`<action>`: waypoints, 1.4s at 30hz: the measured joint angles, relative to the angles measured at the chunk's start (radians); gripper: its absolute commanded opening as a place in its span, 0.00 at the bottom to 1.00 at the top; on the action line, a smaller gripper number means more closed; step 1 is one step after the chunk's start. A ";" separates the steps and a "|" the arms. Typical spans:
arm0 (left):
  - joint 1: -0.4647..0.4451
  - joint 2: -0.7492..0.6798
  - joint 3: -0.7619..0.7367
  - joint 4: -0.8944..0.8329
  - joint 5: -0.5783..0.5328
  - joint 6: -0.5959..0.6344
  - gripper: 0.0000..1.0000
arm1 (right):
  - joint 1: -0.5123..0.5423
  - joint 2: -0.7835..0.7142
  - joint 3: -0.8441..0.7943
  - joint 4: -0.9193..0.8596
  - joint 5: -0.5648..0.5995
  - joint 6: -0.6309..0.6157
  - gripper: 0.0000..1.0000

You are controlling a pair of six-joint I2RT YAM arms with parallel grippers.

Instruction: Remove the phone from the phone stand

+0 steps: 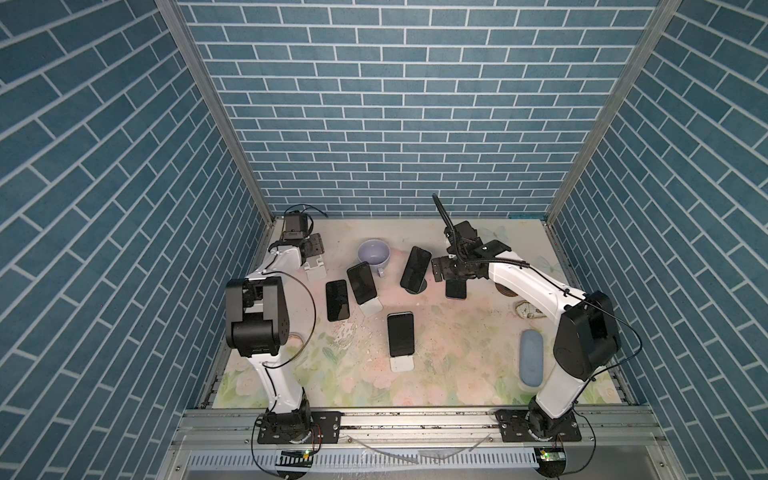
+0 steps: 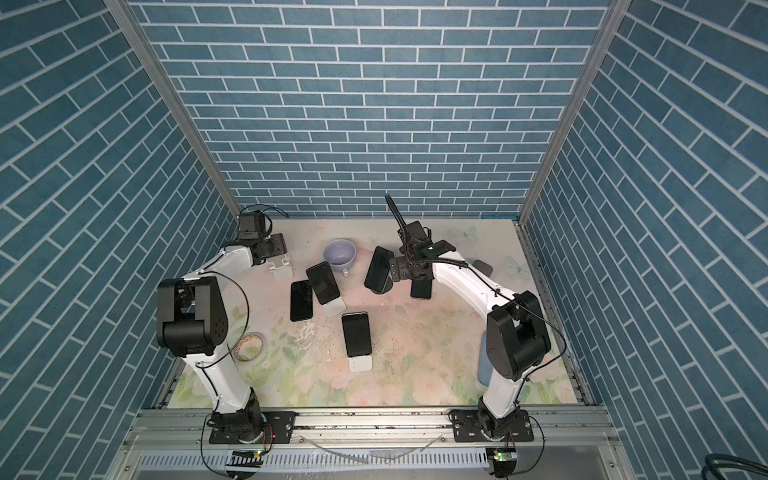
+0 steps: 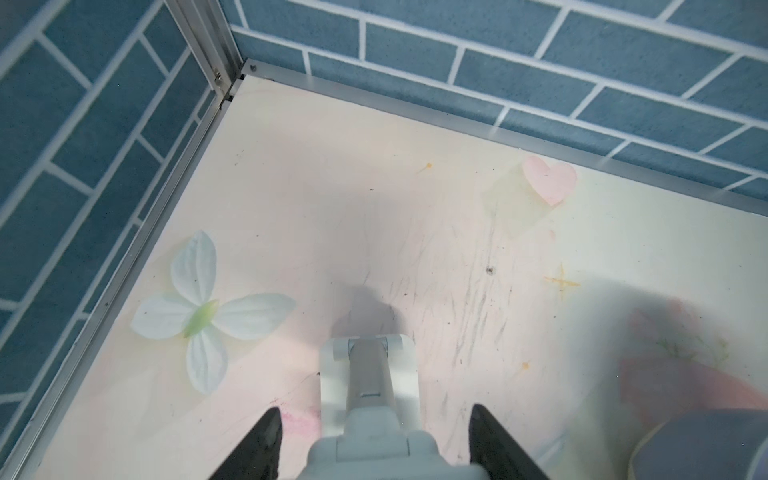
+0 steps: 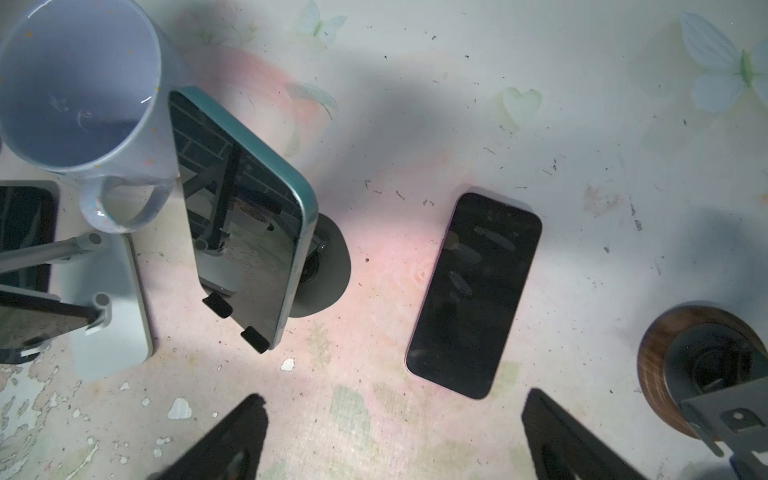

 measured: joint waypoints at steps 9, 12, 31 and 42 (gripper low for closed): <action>-0.061 0.092 0.117 -0.044 0.058 0.085 0.69 | 0.000 0.015 0.023 -0.002 -0.006 0.000 0.97; -0.062 0.093 0.117 -0.045 0.062 0.088 0.73 | 0.000 0.015 0.023 -0.002 -0.006 0.000 0.97; -0.060 0.088 0.116 -0.094 0.050 0.040 1.00 | 0.000 0.015 0.023 -0.002 -0.006 0.000 0.97; -0.060 -0.126 -0.015 -0.083 0.002 -0.063 1.00 | 0.000 0.015 0.023 -0.002 -0.007 0.001 0.97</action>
